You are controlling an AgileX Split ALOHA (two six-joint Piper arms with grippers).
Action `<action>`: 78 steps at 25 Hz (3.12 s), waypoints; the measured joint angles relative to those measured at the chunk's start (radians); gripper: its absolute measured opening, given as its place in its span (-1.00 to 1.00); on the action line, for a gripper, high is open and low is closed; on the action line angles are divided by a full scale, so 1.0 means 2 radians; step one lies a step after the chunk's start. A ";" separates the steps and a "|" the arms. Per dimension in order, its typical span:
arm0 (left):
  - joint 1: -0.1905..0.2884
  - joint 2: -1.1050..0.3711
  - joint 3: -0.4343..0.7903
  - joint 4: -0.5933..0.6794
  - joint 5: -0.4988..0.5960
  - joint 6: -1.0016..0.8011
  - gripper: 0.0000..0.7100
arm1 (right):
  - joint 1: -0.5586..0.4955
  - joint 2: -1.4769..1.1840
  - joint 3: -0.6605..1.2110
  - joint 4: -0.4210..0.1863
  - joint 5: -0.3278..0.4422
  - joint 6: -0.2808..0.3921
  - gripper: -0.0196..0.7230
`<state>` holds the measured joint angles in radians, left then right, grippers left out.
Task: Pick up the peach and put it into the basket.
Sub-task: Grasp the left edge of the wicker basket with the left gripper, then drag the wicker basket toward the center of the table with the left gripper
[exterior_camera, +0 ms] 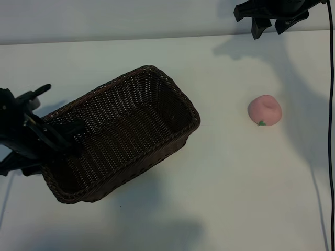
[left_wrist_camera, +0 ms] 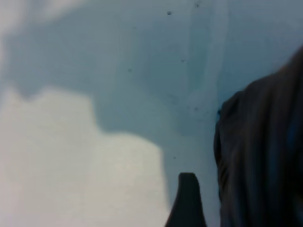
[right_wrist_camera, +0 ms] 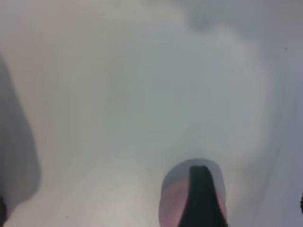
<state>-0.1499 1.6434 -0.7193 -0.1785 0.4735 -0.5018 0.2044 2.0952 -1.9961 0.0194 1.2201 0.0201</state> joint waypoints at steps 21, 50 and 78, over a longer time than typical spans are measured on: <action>0.002 0.006 0.000 -0.055 -0.008 0.067 -0.03 | 0.000 0.000 0.000 0.000 0.000 0.000 0.38; 0.064 0.007 -0.181 -0.180 0.093 0.282 -0.05 | 0.000 0.000 0.000 0.001 0.000 -0.001 0.38; 0.014 0.214 -0.359 -0.191 0.118 0.251 -0.05 | 0.000 0.000 0.000 0.001 0.000 -0.002 0.38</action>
<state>-0.1217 2.0709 -1.4368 -0.5601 0.7088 0.0000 0.2044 2.0952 -1.9961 0.0221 1.2201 0.0157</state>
